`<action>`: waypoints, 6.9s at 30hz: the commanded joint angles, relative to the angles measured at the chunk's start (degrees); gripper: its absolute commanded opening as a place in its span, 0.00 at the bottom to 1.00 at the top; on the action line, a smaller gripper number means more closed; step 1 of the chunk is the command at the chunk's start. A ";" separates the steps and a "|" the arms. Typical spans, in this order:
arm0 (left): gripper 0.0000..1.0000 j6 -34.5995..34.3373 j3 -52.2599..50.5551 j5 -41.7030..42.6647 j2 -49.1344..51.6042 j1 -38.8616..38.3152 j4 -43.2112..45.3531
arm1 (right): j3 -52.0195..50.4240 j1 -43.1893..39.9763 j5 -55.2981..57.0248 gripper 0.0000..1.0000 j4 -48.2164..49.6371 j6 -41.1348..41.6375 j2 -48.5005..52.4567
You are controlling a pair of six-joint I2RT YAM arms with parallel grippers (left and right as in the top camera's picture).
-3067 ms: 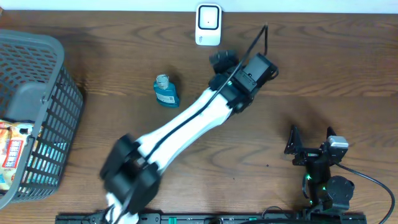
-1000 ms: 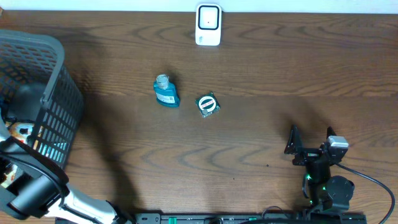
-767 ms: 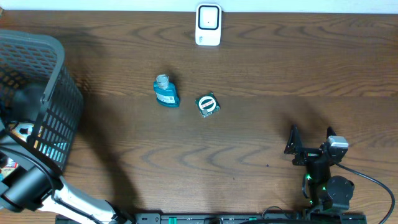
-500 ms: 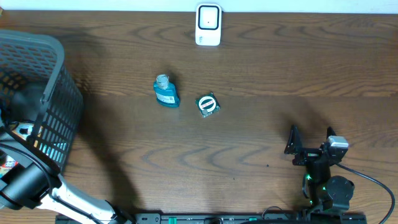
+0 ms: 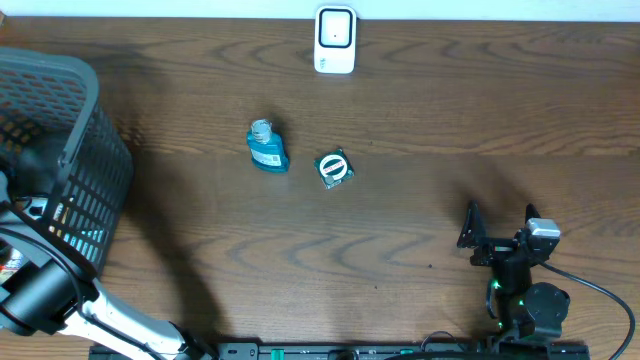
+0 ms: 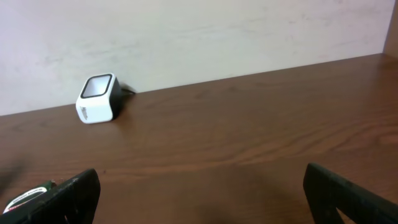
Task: Scan the item barcode
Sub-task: 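Reach the left gripper into the basket and grasp the orange tissue pack, then present the orange tissue pack to the scanner and drop it on the table, then reach the left gripper into the basket and grasp the mint-green wipes pack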
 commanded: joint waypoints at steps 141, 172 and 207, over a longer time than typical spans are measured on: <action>0.99 14.56 5.95 28.55 -27.45 -2.86 -30.45 | -0.04 0.50 0.28 0.99 -0.24 -0.66 -0.31; 0.86 8.33 -6.67 28.11 -1.33 -3.02 -25.53 | -0.04 0.50 0.28 0.99 -0.24 -0.68 -0.31; 0.08 8.57 6.80 42.69 -58.42 -20.28 -25.55 | -0.04 0.50 0.28 0.99 -0.22 -0.66 -0.31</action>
